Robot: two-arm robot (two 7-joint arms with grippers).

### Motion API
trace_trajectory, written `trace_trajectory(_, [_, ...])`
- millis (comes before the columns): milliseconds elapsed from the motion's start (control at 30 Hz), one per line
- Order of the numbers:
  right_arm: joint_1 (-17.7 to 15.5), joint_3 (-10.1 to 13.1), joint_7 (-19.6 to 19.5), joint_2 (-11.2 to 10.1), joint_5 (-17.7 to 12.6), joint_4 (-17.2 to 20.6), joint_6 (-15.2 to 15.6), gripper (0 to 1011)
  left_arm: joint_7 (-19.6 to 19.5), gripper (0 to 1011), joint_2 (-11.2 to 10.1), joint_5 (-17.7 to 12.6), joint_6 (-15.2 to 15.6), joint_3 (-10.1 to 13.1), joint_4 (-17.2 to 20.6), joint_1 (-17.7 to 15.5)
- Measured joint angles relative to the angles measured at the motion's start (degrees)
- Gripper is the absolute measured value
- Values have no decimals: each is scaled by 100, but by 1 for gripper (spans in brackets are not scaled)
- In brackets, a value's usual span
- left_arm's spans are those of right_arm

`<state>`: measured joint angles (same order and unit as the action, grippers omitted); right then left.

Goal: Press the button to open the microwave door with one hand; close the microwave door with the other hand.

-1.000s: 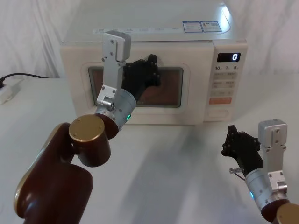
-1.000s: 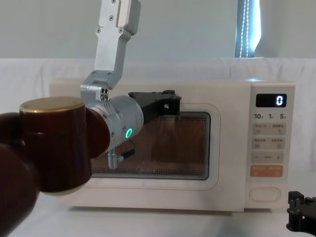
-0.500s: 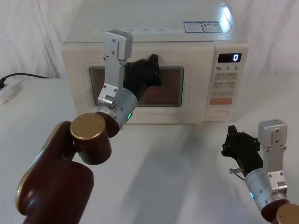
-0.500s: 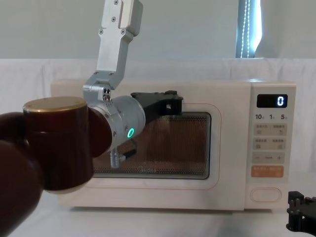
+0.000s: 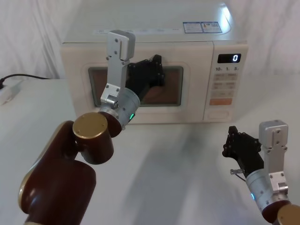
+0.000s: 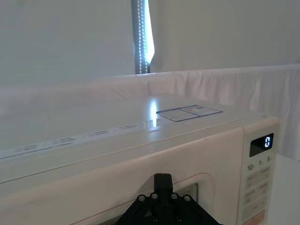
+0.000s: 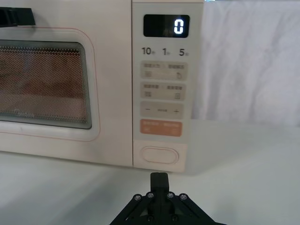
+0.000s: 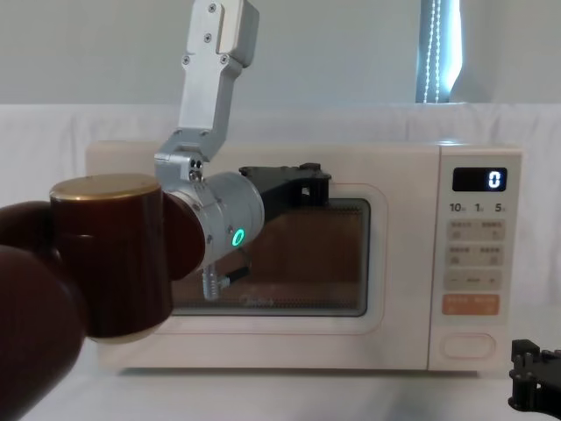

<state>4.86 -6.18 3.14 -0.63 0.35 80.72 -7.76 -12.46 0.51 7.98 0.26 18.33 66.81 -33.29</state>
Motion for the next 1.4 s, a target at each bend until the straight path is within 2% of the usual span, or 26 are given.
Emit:
trace_trajectory(400, [0, 1, 0, 0, 0, 0, 0, 0, -25, 0, 9, 5, -51, 4, -94, -59])
trace_trajectory(633, [0, 1, 0, 0, 0, 0, 0, 0, -106, 0, -29, 90, -42, 19, 123, 74])
trace_trajectory(1067, [0, 1, 0, 0, 0, 0, 0, 0, -5, 0, -196, 256, 204, -47, 852, 634])
trace_trajectory(1400, [0, 0, 0, 0, 0, 0, 0, 0, 200, 0, -461, 287, 422, -241, 1604, 1234])
